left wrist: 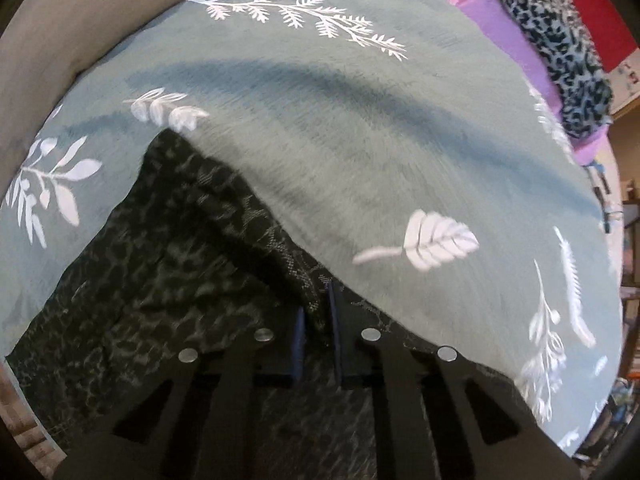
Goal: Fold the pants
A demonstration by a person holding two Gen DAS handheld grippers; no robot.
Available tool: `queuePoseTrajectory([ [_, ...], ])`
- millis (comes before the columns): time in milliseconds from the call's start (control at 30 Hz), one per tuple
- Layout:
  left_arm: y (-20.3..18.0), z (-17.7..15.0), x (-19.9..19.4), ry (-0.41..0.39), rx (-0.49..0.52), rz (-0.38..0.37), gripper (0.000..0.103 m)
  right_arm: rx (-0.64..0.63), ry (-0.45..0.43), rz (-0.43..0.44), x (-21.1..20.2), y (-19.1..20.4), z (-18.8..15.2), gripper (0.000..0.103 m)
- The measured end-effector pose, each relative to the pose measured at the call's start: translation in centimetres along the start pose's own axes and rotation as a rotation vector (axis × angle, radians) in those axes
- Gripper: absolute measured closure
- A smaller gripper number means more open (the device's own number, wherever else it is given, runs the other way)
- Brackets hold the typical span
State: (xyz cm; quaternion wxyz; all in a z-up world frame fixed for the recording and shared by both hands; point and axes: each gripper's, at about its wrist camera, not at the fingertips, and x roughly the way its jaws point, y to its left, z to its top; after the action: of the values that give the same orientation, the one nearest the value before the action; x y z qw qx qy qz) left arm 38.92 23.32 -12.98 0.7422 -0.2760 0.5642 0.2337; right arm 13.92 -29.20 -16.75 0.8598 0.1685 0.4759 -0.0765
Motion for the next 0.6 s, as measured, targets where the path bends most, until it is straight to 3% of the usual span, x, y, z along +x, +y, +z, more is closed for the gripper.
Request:
queuePoseTrajectory([
  [167,2.4,-2.5,-3.0,-0.032,0.029,-0.065,0.096,0.06,-0.032,-0.012,-0.2,-2.4,2.4,0.002],
  [400,5.8,-6.4,-6.4,-0.056,0.085,-0.13,0.098,0.185,-0.119,-0.062,0.0,-7.6,8.3,0.002],
  [600,8.5,-8.9,-7.6,-0.052,0.123,-0.138,0.098,0.261,-0.126,-0.018,2.1,-11.4,13.4,0.002],
])
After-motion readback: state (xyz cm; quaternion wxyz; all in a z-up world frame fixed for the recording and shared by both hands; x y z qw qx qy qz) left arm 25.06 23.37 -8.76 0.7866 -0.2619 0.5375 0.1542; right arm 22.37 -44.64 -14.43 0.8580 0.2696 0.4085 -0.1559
